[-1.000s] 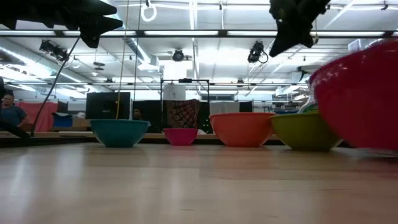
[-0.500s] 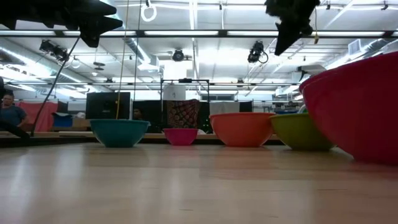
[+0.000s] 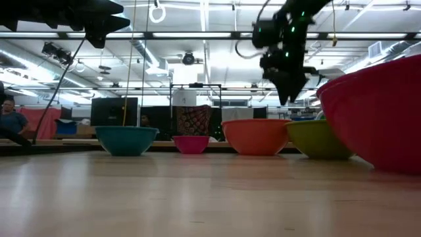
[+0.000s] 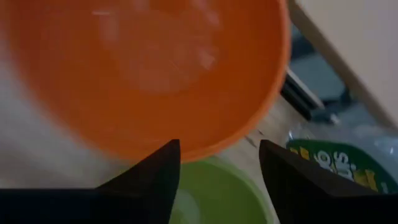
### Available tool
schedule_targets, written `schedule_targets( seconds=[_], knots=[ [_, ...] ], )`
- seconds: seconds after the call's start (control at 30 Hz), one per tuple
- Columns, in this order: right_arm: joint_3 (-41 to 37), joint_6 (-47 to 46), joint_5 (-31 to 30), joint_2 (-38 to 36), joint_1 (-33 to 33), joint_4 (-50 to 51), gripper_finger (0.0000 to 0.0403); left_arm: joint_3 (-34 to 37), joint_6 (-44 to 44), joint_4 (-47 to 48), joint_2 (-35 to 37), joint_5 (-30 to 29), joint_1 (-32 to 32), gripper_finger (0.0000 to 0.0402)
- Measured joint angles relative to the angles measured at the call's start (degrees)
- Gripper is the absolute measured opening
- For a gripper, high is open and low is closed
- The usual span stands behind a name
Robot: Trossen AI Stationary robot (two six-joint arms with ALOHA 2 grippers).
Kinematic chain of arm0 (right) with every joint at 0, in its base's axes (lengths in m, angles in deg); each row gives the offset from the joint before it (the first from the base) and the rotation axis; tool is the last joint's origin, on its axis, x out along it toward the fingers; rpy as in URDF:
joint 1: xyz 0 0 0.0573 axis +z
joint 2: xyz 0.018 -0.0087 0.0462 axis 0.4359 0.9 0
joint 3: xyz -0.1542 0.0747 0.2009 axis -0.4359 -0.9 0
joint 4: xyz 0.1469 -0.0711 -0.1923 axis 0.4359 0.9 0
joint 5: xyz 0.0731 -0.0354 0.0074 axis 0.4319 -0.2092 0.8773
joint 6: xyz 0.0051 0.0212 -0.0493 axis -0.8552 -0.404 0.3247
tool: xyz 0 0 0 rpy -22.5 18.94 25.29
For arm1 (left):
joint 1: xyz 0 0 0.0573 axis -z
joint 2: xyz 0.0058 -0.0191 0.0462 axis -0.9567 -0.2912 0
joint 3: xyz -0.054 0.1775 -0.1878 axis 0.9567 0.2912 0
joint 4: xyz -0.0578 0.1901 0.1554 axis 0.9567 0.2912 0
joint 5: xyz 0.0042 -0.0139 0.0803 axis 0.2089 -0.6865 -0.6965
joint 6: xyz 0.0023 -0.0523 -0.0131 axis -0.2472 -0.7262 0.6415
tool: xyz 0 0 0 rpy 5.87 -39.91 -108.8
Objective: Nest bowls inside each other
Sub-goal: Stack the orange bowl on the red bowl
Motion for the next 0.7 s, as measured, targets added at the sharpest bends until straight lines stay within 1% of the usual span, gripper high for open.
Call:
schedule_targets(
  seconds=[0.13, 0.23, 0.33, 0.4, 0.47, 0.7],
  knots=[
    [0.01, -4.31, 0.4, 1.7, -6.75, 0.24, 0.0238, 0.0, 0.01, 0.0, 0.0, 0.0, 0.0, 0.0193],
    [-0.04, -4.53, 3.65, 2.67, -11.19, -2.01, 0.0235, 0.0, 0.15, 0.0, 0.0, 0.0, 0.0, 0.0193],
    [-0.07, -4.62, 8.07, 3.91, -13.92, -4.97, 0.0229, -0.02, 0.34, -0.02, 0.0, -0.02, 0.0, 0.0193],
    [-0.07, -4.6, 10.18, 5.17, -14.72, -7.02, 0.0225, -0.01, 0.44, -0.19, 0.0, -0.02, 0.0, 0.0193],
    [-0.07, -4.62, 10.62, 6.76, -15.01, -8.2, 0.0221, -0.02, 0.4, -0.24, 0.02, -0.02, 0.0, 0.0193],
    [-0.11, -4.64, 13.29, 12.39, -15.04, -8.29, 0.0207, -0.02, 0.26, -0.22, 0.0, -0.02, 0.0, 0.0193]
  ],
)
